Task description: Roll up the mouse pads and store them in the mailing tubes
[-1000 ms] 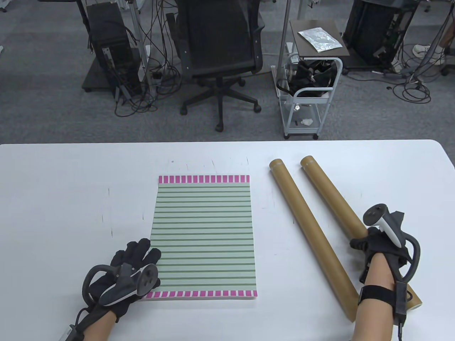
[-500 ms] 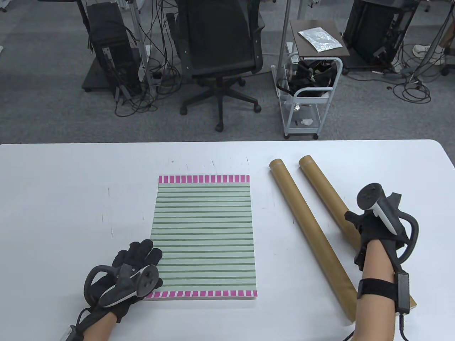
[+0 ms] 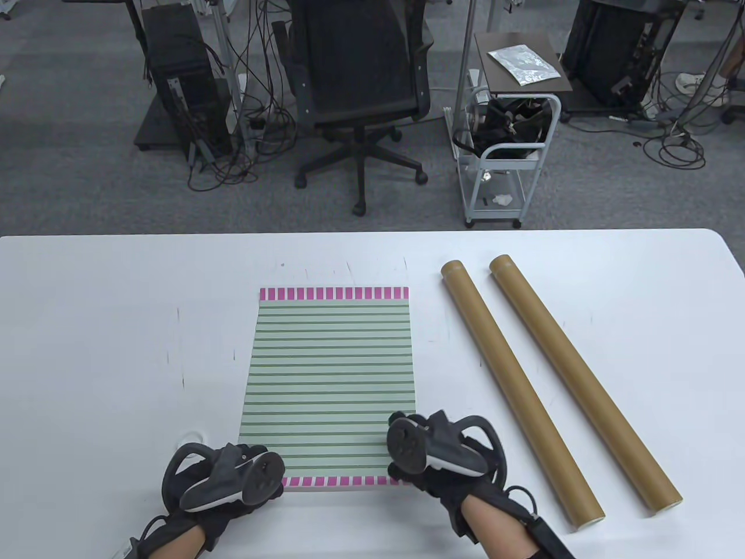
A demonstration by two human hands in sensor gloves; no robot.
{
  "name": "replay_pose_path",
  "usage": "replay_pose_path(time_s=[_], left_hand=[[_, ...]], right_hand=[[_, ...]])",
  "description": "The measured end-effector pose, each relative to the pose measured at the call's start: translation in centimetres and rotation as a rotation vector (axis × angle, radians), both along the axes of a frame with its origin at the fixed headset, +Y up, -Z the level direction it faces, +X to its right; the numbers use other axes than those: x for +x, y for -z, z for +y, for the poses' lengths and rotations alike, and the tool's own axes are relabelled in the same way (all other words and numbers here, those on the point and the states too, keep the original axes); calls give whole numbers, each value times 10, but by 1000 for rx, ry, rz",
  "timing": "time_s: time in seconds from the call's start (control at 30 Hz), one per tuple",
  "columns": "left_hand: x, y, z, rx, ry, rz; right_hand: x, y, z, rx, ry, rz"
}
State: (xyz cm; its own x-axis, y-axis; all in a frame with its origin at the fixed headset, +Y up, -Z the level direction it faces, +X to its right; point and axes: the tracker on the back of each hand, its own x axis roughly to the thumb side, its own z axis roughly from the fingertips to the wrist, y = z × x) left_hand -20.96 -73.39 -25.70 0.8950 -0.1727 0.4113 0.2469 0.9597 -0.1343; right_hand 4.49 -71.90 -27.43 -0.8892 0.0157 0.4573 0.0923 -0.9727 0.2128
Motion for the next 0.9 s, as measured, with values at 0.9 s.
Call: replay_pose_path(time_s=[0.9], left_hand=[[12, 0, -24, -151, 89, 2]], right_hand=[[-25, -21, -39, -11, -105, 100]])
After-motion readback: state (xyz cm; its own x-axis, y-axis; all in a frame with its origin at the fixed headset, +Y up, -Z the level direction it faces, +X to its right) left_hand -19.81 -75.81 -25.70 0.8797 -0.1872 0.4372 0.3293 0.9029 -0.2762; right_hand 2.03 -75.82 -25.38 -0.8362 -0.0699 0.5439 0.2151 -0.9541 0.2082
